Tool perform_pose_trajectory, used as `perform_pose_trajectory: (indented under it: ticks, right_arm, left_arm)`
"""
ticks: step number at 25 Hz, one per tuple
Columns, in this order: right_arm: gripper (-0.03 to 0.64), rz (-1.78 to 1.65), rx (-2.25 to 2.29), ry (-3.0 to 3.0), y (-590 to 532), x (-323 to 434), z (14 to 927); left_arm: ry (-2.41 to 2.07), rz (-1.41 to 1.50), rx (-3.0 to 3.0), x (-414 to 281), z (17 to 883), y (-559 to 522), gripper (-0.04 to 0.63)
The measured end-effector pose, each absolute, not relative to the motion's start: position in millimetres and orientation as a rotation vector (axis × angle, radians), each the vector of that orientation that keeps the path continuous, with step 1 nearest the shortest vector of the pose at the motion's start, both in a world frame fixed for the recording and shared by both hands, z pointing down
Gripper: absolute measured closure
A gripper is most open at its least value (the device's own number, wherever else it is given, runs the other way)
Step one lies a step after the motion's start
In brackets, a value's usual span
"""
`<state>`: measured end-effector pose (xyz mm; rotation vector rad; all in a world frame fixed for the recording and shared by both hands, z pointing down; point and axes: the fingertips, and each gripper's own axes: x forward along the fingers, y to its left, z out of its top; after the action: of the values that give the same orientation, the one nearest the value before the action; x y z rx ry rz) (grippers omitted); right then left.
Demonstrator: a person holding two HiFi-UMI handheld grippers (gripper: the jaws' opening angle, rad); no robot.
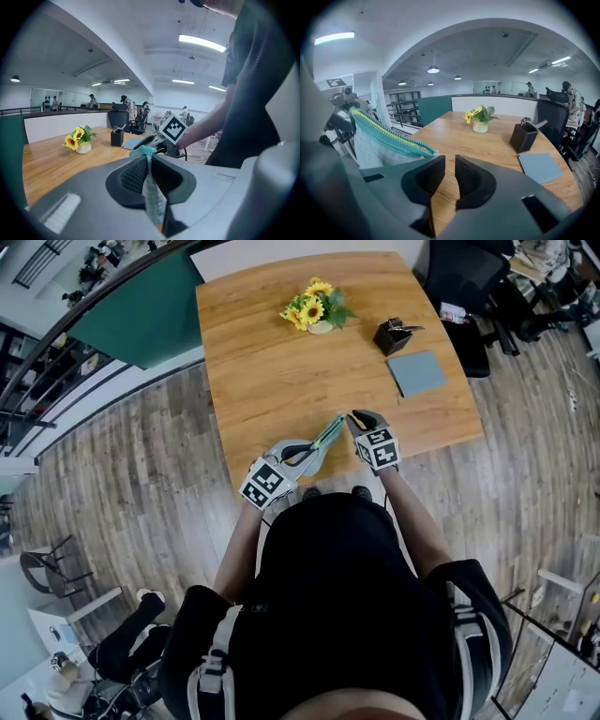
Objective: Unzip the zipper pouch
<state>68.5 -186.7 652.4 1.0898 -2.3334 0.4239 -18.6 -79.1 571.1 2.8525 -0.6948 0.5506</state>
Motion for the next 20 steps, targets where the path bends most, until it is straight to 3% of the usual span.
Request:
perform_pose_trajectory:
  ticks: [6, 9, 20]
  right_arm:
    - [0.566, 0.392, 1.086, -2.318, -195.0, 94.6, 650.4]
    - [0.611, 0.368, 1.054, -2.352, -196.7, 101.7, 643.0]
    - [0.614, 0.202, 0.911, -2.428, -199.8, 113.4, 624.2]
  left_arm:
    - [-0.794, 0.513, 2.815, -14.3, 567.6, -86.8, 0.565]
    - [-0.853, 0.516, 2.795, -12.1, 566.8, -91.1, 0.565]
    - [-1.055, 0.517, 2.705, -5.7, 563.3, -110.0, 0.563]
